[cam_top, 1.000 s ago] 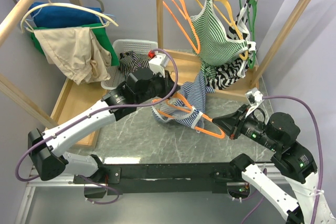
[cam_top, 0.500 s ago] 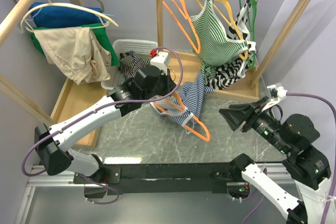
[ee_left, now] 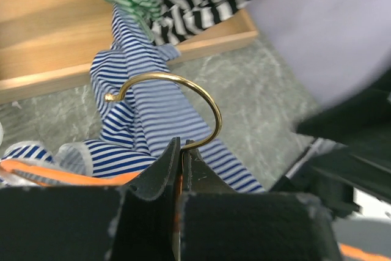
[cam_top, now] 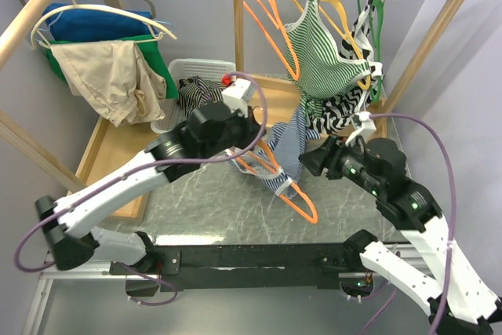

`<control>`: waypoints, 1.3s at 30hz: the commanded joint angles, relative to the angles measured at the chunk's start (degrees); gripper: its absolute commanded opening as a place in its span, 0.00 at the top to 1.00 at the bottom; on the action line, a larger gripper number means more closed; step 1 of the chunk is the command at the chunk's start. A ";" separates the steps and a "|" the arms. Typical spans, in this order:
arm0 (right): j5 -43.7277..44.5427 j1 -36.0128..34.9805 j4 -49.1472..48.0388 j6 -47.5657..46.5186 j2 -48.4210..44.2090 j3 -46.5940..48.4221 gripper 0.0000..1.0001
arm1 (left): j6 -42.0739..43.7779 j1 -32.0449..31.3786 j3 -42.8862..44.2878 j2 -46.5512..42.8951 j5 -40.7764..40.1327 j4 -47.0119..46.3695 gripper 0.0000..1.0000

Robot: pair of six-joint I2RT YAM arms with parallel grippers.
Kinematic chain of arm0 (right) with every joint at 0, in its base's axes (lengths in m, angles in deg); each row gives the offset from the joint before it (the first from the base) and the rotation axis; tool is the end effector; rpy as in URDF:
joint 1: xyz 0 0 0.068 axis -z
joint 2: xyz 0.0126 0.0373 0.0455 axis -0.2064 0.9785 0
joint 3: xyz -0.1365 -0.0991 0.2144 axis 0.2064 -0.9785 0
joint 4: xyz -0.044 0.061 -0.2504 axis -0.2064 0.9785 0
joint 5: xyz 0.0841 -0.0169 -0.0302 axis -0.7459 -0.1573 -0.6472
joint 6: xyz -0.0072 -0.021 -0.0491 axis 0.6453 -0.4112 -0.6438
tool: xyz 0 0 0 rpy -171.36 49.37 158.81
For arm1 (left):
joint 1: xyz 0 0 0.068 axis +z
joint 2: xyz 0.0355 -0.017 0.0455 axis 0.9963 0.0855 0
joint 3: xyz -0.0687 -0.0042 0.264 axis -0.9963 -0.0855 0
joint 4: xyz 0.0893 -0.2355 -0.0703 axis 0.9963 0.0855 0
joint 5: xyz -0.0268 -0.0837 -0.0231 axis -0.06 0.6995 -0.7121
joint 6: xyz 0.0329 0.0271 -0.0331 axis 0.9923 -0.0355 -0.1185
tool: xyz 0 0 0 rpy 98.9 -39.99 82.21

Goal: Remove the tank top from the hanger

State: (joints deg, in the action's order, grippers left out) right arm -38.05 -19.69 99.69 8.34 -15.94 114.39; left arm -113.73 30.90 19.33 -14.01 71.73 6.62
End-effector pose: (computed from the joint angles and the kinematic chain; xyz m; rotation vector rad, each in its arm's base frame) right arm 0.1065 0.0696 0.3806 -0.0418 1.9957 0.8458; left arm 0.1795 -0.2396 0.4101 0.3481 1.9358 -0.8252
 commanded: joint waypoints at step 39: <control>4.44 -6.11 7.22 -14.25 3.21 5.99 0.41 | 0.15 -1.79 8.54 5.95 -10.43 3.97 0.99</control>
State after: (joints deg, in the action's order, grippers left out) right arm -35.84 -25.46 104.98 -2.16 -10.30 118.98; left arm -115.24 29.46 27.70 -4.83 59.62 12.65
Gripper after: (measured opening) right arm 0.607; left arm 0.033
